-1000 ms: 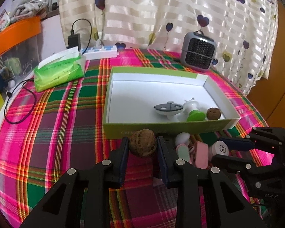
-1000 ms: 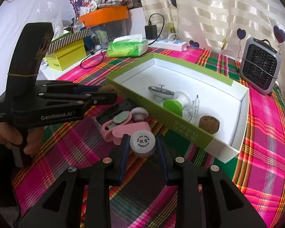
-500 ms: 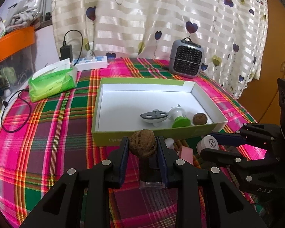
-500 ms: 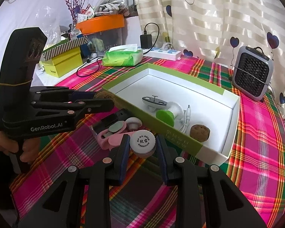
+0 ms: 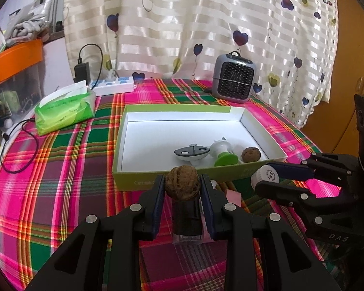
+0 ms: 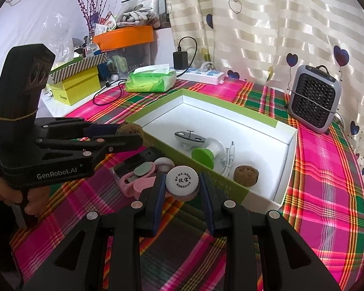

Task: Organize objects
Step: 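Lift the walnut with the left tool while the right tool carries the white container over the box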

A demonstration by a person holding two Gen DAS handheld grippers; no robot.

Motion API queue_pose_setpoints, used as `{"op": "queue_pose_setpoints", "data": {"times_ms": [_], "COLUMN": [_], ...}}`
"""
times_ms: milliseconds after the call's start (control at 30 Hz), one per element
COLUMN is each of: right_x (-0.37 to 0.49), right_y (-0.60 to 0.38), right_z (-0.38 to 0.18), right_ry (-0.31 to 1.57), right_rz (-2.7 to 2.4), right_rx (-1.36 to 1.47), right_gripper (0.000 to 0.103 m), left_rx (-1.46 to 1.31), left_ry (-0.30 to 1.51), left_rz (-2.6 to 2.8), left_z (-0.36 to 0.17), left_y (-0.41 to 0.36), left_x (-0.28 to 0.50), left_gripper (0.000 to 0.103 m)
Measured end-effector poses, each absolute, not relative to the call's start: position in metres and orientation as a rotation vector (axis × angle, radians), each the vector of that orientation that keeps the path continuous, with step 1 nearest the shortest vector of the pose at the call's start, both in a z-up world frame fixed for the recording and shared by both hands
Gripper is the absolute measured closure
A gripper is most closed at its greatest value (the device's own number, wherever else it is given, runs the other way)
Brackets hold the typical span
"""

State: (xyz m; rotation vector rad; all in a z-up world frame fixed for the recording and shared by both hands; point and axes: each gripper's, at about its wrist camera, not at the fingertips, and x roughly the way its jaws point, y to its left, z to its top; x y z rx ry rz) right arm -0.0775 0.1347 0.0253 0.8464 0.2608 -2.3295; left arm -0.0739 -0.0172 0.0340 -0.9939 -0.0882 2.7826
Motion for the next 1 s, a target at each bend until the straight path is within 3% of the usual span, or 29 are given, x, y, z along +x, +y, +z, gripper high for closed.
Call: {"op": "queue_pose_setpoints", "data": {"times_ms": [1000], "right_x": [-0.08], "right_y": [0.139], "right_z": [0.049], "right_ry": [0.321], "right_rz": [-2.476], "right_rx": [0.801], "right_gripper": [0.073], "left_rx": [-0.972], "left_ry": [-0.026], "left_rz": [2.802], "left_z": [0.052], "left_y": [-0.002], "left_x": [-0.08], "left_gripper": [0.076]}}
